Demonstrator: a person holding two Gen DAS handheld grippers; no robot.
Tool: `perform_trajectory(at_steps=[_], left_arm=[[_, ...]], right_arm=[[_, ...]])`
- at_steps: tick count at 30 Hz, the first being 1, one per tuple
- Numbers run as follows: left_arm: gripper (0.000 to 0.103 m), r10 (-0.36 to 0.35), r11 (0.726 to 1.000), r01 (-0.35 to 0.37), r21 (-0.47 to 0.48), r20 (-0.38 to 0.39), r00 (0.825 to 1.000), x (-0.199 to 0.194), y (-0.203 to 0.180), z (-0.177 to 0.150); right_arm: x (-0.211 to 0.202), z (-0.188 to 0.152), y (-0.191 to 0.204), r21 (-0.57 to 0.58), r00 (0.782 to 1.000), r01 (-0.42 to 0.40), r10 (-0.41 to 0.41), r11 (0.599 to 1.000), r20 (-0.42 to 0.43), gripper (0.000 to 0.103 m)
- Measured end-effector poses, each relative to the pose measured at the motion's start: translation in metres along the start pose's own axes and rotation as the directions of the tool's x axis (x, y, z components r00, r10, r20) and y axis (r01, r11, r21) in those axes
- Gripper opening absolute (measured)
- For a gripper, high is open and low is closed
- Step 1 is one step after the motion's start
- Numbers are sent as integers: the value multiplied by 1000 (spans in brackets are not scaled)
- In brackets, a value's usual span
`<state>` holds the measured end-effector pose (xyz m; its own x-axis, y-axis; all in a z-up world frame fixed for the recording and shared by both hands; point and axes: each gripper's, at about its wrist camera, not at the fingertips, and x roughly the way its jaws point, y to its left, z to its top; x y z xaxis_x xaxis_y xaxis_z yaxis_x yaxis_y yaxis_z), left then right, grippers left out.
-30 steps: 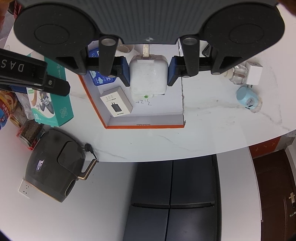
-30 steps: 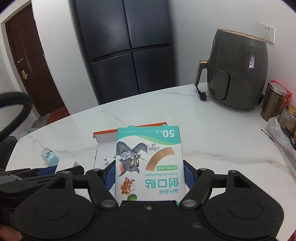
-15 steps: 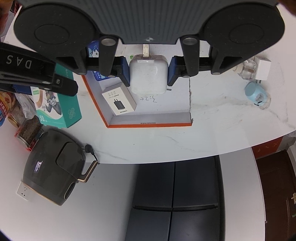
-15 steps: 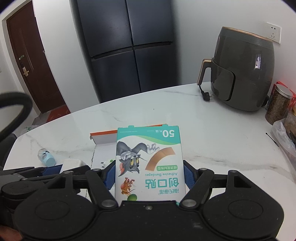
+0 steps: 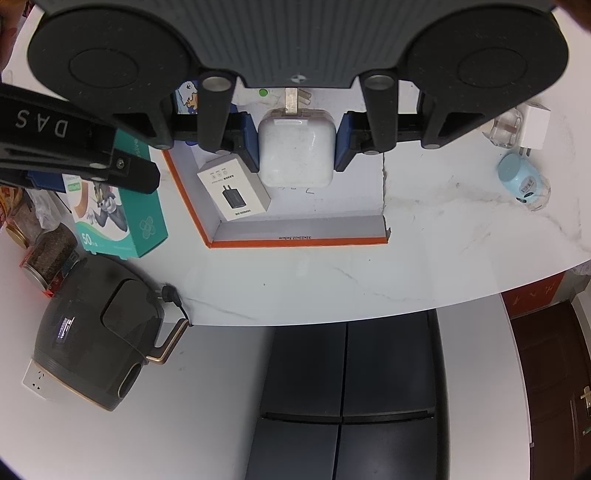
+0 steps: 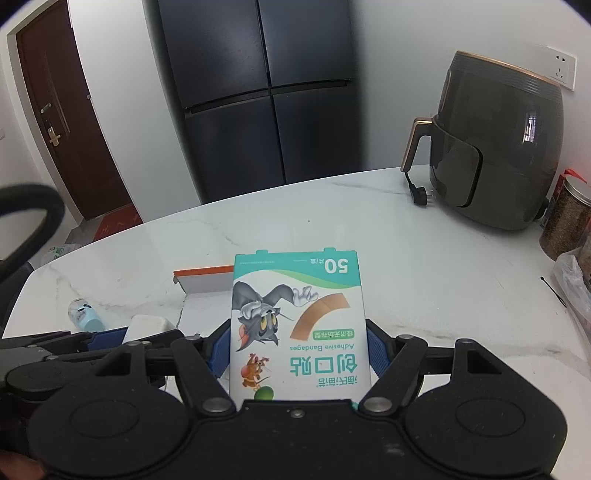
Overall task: Organize rigid objects
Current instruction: 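Carry the white charger and bandage box over the orange-rimmed box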
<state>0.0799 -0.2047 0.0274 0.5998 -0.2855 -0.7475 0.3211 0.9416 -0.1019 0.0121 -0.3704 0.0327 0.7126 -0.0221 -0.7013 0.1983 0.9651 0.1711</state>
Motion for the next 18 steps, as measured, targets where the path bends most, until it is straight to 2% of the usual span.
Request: perform_trajectory(at_steps=[18], left_arm=[[42, 2, 999, -3, -37, -26, 1000, 24, 3, 8]], right_arm=[[43, 15, -2, -18, 998, -20, 19, 1000, -51, 84]])
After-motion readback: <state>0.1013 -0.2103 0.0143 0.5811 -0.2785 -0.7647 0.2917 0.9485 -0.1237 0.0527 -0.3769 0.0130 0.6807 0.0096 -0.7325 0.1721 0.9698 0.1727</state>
